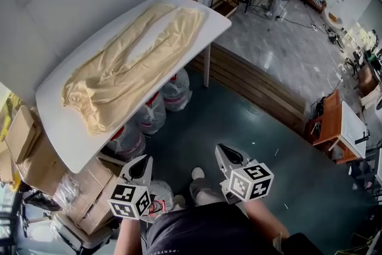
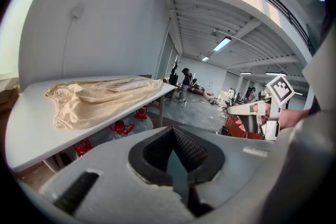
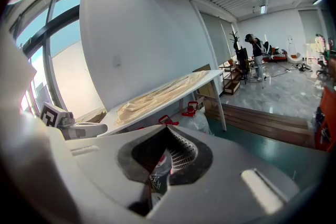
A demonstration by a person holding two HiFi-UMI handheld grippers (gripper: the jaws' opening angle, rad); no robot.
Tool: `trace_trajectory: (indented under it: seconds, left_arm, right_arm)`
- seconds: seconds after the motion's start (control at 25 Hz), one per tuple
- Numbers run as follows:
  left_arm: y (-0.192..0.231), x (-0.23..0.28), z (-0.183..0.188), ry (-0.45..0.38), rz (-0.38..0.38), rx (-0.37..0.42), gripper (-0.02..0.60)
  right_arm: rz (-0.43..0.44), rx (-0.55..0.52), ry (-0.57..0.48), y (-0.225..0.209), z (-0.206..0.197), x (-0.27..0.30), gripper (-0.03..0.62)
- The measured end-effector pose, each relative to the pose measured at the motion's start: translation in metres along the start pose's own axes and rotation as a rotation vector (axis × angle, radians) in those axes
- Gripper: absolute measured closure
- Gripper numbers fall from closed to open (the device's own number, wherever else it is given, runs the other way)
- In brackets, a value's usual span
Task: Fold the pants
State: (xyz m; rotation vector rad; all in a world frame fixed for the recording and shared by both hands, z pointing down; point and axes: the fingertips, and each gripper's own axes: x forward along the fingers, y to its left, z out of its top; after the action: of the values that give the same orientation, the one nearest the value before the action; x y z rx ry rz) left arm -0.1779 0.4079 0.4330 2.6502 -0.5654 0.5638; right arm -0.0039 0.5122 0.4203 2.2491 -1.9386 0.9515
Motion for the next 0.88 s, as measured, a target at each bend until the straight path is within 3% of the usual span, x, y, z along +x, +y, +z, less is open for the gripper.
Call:
trace_trajectory:
  seconds: [0.56,0.88]
  left_arm:
    - [-0.009,0.084,0.051,-0.017,0.145,0.008,0.584]
    - [0.008,0.088,0.051,0.005,0.242,-0.006,0.584]
  right_arm:
    - [0.157,-0.073,0.029,-0.068,0.067,0.067,0.594]
    - [0.267,-0.111,0.074,-0.057,0.075,0.096,0.594]
